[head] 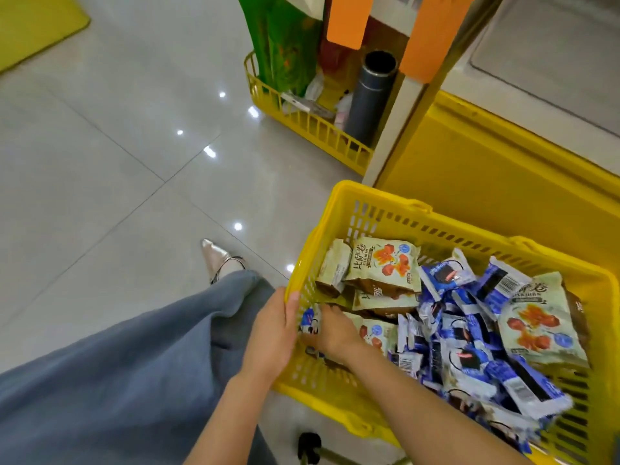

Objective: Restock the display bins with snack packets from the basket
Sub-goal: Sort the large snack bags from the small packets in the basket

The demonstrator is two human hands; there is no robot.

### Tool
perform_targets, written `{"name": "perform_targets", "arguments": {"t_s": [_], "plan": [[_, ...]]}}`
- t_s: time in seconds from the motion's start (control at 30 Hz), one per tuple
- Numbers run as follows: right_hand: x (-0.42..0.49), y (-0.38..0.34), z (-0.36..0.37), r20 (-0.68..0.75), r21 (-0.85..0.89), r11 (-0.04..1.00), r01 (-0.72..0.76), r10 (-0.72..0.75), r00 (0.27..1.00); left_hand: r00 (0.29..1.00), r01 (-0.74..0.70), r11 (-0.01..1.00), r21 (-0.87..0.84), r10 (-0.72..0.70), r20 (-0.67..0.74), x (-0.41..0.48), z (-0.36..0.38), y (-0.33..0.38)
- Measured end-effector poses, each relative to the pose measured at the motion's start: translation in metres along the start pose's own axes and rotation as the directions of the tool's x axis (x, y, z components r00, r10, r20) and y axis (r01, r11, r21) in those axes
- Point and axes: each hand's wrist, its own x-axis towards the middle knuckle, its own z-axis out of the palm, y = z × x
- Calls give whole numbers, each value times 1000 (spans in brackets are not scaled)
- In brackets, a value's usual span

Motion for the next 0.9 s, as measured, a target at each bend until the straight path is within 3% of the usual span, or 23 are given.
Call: {"name": "perform_targets", "arguments": {"t_s": [0.1,0.3,0.4,0.5,0.57,0.63,0.7,0.8,0.87,0.9], "plan": [[10,-2,-2,-26,-145,989,-27,24,999,1000,4,1000,-15,-4,13,0,0,-3],[20,-1,-2,-160,-138,988,-63,41,986,1000,18,1000,-14,-18,1,2,1,-4],[14,0,-1,-192,-104,994,20,-39,981,1000,18,1000,-8,-18,-19,2,1,-3],[-1,7,-9,-219,-37,981,192,-196,956,999,44,999,6,-44,-3,-1,-1,2],[-15,14,-22,-232,-57,958,281,-287,929,997,13,985,170,1,-83,-4,0,6],[-30,20,-39,-252,-64,935,349,-354,901,950,-38,935,352,142,-276,-7,4,14],[-48,27,-59,-284,-4,909,416,-400,871,903,-112,928,356,245,-353,-13,10,27],[-76,32,-85,-305,153,862,484,-424,853,968,-179,982,54,185,-170,-22,21,43],[-94,33,-99,-342,273,825,495,-398,851,997,17,979,-202,-2,73,-24,30,50],[-102,35,-104,-367,320,810,491,-372,852,968,168,928,-331,-92,233,-25,32,56]]}}
